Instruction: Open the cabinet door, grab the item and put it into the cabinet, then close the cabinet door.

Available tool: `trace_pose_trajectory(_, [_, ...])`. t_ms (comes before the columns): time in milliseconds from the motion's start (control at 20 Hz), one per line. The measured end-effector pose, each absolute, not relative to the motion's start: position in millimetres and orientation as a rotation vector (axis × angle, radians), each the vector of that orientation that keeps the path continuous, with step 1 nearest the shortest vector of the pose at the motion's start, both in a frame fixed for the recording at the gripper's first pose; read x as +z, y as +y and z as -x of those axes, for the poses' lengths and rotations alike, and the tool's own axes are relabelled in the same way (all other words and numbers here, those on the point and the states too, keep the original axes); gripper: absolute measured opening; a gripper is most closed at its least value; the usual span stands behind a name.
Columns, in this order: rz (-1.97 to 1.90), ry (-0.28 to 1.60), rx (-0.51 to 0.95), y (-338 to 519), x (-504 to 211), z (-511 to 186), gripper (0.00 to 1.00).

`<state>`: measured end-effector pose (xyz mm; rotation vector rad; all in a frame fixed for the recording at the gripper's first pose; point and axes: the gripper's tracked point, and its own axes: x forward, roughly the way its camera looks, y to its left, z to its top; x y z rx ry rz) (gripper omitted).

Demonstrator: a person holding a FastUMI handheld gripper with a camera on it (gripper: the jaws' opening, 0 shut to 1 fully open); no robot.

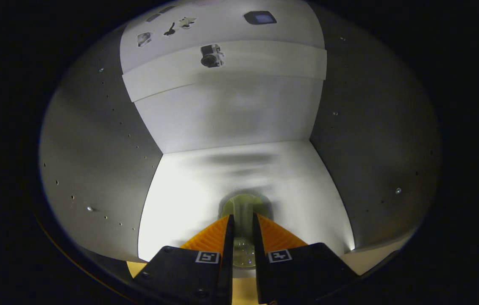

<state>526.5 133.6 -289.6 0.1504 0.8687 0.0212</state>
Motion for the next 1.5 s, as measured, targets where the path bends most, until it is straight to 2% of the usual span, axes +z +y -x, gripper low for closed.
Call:
trace_pose_trajectory(50, [-0.155, 0.86, 0.013, 133.0, -286.0, -527.2, 0.28])
trace_pose_trajectory(300, [-0.149, 0.743, -0.009, 123.8, -253.0, -525.7, 1.0])
trace_pose_trajectory(600, [-0.007, 0.385, -0.047, 102.1, -147.7, -485.9, 0.99])
trace_pose_trajectory(950, [0.027, 0.018, -0.116, 82.3, -24.4, -359.5, 0.98])
trace_pose_trajectory(1500, [-0.013, -0.051, -0.197, 21.3, -5.1, -180.5, 0.97])
